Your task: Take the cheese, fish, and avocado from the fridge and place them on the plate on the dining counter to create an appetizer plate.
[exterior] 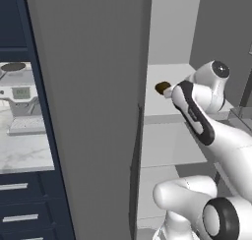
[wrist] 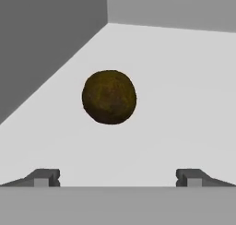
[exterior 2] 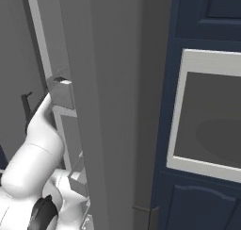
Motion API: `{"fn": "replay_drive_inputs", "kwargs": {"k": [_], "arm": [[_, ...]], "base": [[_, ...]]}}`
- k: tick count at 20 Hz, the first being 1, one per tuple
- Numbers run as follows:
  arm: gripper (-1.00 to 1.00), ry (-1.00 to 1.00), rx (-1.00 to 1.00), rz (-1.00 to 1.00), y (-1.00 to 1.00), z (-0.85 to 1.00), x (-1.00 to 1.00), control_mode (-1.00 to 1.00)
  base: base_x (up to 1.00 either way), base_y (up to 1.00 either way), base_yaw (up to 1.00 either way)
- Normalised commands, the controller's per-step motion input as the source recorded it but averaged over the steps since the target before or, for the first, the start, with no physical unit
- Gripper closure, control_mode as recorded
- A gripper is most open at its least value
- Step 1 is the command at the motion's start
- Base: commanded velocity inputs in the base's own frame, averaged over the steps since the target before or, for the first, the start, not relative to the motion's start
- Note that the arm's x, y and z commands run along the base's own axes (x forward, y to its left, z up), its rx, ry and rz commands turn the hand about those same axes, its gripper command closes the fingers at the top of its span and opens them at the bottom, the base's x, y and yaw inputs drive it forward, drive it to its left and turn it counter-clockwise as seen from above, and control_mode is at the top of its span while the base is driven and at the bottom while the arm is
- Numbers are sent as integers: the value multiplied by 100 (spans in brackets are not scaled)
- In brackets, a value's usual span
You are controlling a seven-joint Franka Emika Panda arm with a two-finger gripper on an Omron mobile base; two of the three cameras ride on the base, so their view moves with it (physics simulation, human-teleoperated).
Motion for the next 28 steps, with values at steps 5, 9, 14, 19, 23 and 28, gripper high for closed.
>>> {"fn": "replay_drive_inputs", "kwargs": {"k": [5,9,14,19,23,28], "arm": [[-100,0,-1,11,9,-30,42,-100],[-100,0,0,3,13,-17,75,-100],[-100,0,0,1,0,-1,63,-100],[-100,0,0,1,0,0,48,-100],[-100,0,-2,2,9,-15,30,-100],[-100,0,-5,3,15,-28,27,-100]], "base": [[0,0,0],[0,0,0],[0,0,0],[0,0,0],[0,0,0],[0,0,0]]}}
